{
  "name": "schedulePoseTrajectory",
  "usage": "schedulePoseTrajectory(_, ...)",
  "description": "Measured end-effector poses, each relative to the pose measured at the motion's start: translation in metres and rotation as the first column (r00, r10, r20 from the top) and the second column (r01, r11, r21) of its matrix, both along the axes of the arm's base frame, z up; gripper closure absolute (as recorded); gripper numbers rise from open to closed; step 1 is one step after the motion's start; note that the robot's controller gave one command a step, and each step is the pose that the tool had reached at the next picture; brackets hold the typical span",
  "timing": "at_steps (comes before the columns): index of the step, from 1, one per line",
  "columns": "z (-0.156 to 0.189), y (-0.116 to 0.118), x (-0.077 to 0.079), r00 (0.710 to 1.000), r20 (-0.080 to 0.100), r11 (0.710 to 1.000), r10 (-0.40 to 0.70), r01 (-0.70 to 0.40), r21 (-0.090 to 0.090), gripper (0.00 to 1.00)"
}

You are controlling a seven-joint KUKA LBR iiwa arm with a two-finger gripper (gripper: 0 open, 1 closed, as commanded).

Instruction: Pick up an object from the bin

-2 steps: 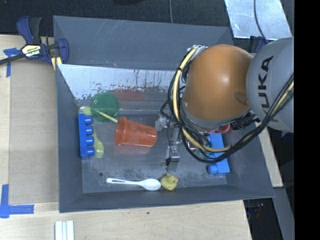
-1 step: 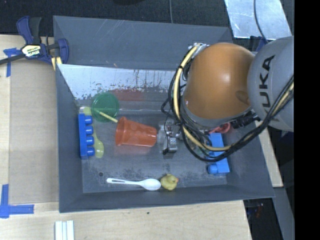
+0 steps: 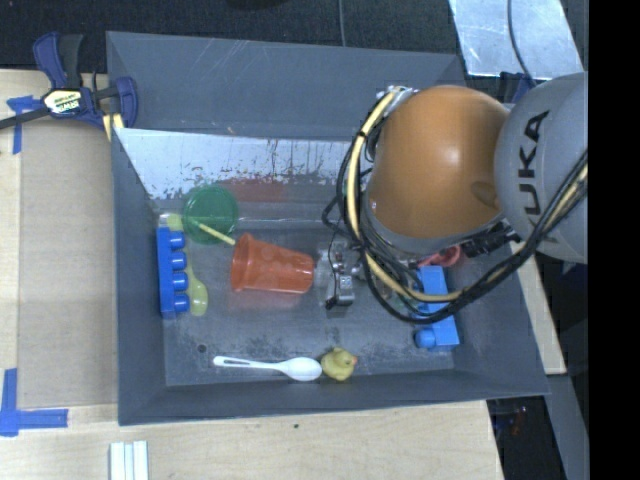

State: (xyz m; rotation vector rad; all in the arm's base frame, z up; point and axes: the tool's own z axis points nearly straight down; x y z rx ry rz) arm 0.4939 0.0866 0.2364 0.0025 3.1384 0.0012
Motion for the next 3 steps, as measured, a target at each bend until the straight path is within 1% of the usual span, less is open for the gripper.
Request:
schedulePoseTrajectory(1,-0.056,0.005,0.041,1.0,0.009,1.0,-0.021,0.021,0.002,1.0)
schedulePoseTrajectory(2,-0.078,0.003,0.046,0.998,0.005,0.998,-0.062,0.062,0.001,0.0)
schedulePoseTrajectory(3,-0.078,0.003,0.046,0.998,0.005,0.998,-0.063,0.063,0.002,0.0)
